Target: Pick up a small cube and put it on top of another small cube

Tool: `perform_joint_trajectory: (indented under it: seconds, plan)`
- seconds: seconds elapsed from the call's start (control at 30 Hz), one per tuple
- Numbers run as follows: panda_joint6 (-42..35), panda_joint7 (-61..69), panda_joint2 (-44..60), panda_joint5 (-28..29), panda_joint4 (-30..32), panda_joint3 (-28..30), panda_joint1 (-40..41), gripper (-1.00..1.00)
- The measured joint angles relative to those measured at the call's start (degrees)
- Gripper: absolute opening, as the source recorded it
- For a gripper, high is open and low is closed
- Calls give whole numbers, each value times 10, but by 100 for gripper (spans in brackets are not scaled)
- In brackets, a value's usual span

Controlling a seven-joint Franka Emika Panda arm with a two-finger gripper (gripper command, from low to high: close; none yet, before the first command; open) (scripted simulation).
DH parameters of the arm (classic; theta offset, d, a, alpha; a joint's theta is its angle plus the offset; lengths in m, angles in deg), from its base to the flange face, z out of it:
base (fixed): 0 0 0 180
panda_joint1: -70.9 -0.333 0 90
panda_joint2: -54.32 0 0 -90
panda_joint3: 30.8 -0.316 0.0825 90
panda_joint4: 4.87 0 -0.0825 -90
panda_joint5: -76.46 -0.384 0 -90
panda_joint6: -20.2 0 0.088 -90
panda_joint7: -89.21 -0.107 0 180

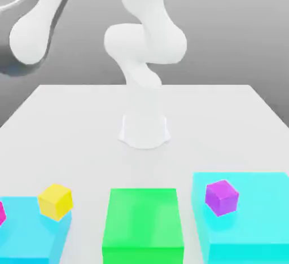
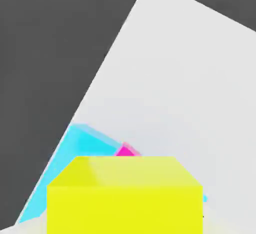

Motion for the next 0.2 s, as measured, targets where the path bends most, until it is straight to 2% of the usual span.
perform_joint_trajectory:
  seconds: [0.03, 0.2]
  plan:
    - [18, 4, 17, -8, 4, -3, 2, 100]
    - [18, 4, 17, -8, 4, -3, 2, 100]
